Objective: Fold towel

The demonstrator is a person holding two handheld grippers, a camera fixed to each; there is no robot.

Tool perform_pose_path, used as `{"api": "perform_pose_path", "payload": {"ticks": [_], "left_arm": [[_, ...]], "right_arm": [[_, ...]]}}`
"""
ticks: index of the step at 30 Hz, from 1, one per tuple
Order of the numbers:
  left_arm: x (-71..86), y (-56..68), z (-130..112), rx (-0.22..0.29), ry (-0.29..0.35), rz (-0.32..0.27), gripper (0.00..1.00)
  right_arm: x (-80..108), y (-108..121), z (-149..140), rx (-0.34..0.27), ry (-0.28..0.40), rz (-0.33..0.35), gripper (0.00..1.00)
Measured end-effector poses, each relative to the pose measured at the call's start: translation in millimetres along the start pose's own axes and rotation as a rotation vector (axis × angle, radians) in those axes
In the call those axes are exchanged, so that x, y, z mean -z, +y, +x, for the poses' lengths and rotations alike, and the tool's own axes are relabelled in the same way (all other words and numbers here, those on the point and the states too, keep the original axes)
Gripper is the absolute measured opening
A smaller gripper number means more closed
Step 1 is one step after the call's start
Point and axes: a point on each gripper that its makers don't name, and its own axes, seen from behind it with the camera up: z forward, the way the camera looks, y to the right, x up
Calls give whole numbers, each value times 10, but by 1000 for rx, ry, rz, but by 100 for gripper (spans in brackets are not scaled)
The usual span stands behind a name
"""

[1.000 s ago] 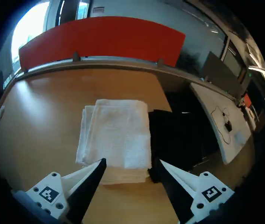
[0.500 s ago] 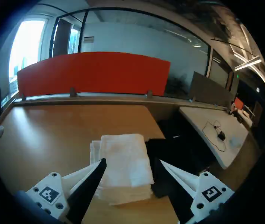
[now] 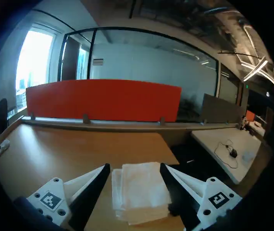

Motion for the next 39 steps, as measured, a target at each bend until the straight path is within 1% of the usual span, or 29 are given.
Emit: {"api": "perform_pose_path", "payload": {"ticks": [3,9,17,21,28,39], "left_arm": [[20,-17,117,14,36,2,96],[67,-49,333,39,104,4,96],[144,-139,595,76,198,15,96],[160,-185,683,95,229,19,96],[197,-254,790,105,270,24,96],[223,-344,904,116,329,22,96]], "right_arm": [[37,-101,136,-4,43,12,100],[112,-279,347,-11,105,34,100],[196,-490,590,-41,184,66,100],[220,-628,659,-45,202,84,100],[226,-935,710,-15,211,114,100],[335,-1549,941,-10,243,162,100]]}}
